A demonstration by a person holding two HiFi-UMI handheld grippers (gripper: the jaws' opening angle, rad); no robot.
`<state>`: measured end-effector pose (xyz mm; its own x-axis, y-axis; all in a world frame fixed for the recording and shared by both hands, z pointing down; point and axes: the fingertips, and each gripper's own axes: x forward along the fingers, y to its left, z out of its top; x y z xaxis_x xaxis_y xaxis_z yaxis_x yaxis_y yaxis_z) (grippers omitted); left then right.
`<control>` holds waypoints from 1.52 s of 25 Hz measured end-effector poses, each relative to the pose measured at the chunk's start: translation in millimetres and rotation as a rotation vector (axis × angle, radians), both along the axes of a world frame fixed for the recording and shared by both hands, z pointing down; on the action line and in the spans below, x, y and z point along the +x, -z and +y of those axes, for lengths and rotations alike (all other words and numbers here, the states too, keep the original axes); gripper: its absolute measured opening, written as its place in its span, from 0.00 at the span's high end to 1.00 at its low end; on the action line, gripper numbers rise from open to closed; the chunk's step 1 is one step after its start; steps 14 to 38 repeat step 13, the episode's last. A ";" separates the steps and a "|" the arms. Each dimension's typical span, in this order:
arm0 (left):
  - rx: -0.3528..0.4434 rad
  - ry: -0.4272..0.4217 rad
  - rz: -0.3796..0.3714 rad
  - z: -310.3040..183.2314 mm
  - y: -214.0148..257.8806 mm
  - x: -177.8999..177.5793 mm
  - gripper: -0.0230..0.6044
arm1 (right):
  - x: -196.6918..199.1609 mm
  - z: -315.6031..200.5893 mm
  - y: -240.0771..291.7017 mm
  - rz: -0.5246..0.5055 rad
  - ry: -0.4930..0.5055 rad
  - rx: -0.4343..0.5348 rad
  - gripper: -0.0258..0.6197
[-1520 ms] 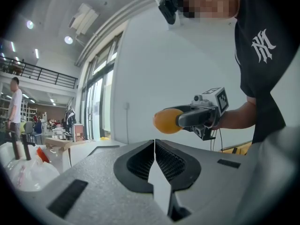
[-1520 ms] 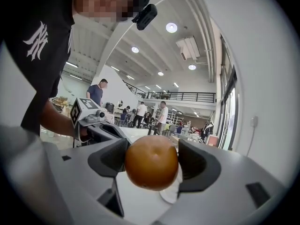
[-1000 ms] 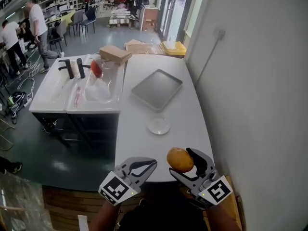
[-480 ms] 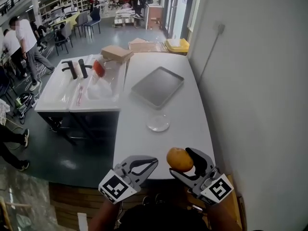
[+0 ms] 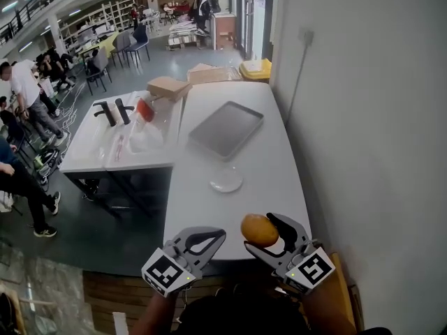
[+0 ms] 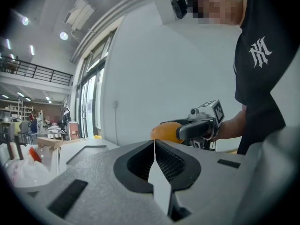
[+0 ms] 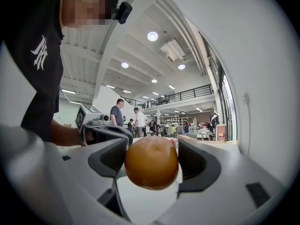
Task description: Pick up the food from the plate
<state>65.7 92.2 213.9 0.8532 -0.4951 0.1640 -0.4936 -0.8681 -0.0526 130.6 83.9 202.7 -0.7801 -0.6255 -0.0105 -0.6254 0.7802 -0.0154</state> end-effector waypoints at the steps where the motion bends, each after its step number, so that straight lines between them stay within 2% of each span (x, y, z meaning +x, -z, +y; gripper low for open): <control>1: 0.005 0.009 -0.006 1.9 0.7 0.9 0.95 | 2.2 0.3 1.8 -0.016 0.006 -0.001 0.43; 10: -0.021 0.065 -0.019 8.1 -19.1 16.6 0.95 | 16.2 -4.6 -3.1 -0.055 0.058 0.012 0.43; 13: -0.005 0.060 -0.027 7.7 -19.8 26.0 0.95 | 24.2 -3.2 -7.0 -0.025 0.067 -0.008 0.43; 38: -0.005 0.060 -0.027 7.7 -19.8 26.0 0.95 | 24.2 -3.2 -7.0 -0.025 0.067 -0.008 0.43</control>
